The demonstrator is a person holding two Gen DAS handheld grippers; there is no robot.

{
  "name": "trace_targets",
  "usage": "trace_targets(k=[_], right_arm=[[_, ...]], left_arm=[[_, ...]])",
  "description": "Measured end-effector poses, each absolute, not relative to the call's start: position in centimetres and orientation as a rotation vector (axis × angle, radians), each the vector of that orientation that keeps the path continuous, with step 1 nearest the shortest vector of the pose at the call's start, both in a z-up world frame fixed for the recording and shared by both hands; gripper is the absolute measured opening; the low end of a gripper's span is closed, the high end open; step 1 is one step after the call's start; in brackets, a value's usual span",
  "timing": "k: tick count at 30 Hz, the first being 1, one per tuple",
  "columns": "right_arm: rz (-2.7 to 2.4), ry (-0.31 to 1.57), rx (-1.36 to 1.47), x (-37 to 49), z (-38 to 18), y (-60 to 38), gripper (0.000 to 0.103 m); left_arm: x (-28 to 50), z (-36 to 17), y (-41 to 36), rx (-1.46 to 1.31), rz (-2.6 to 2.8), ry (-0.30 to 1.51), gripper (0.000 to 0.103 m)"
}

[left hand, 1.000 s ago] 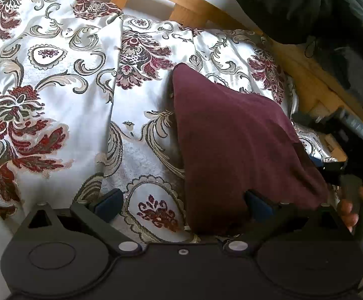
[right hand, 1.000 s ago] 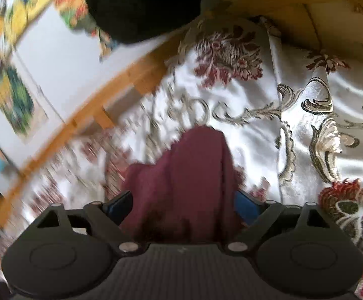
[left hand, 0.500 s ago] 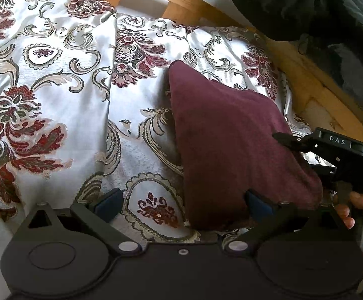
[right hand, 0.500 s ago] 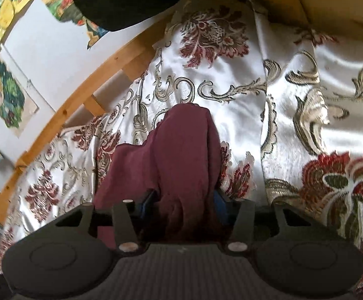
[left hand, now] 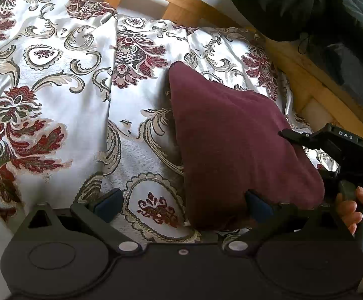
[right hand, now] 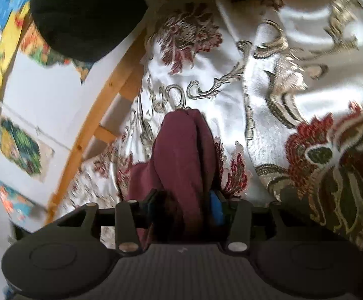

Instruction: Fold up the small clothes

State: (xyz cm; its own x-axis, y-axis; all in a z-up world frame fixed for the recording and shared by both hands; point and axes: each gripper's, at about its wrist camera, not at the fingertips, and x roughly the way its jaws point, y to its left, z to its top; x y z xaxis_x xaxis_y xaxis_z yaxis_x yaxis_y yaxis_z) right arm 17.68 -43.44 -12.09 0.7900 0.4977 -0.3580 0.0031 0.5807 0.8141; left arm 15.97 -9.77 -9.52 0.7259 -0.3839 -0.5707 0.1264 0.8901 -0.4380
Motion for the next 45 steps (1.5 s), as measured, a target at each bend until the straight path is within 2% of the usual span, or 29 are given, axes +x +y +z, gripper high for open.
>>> trace_targets(k=[4,7,9,11,14,16,24,34,39,45], right_arm=[[0.296,0.603,0.935,17.9,-12.4,-43.6,0.05],[0.259,0.598,0.946,17.9,-12.8,-43.4,0.038],[0.244,0.592,0.968,17.8,-13.4,-43.4,0.035],[0.224,0.596,0.912,17.8,-13.0,-42.8,0.035],[0.178,0.597,0.623,17.9,-11.1,-40.2,0.037],[0.163,0.588,0.527,17.9,-10.5,-39.1,0.038],[0.193,0.573,0.661,18.0,-11.2,-40.9,0.034],[0.179,0.569,0.626,18.1,-11.4,-40.3,0.035],[0.179,0.572,0.623,18.0,-11.3,-40.4,0.037],[0.183,0.569,0.618,17.9,-11.4,-40.4,0.039]], left_arm=[[16.0,-9.5,-9.8,-0.388,-0.289,0.705,0.102],[16.0,-9.5,-9.8,-0.389,-0.29,0.705,0.102],[15.9,-9.5,-9.8,-0.388,-0.292,0.704,0.102],[15.9,-9.5,-9.8,-0.387,-0.291,0.701,0.102],[15.8,-9.6,-9.9,-0.383,-0.288,0.696,0.102],[15.7,-9.6,-9.9,-0.382,-0.283,0.695,0.102],[15.5,-9.5,-9.9,-0.384,-0.273,0.685,0.102],[16.9,-6.8,-9.3,-0.443,-0.381,0.634,0.102],[22.3,-5.6,-9.7,-0.503,-0.365,0.725,0.102],[26.5,-6.6,-11.3,-0.392,-0.394,0.841,0.102]])
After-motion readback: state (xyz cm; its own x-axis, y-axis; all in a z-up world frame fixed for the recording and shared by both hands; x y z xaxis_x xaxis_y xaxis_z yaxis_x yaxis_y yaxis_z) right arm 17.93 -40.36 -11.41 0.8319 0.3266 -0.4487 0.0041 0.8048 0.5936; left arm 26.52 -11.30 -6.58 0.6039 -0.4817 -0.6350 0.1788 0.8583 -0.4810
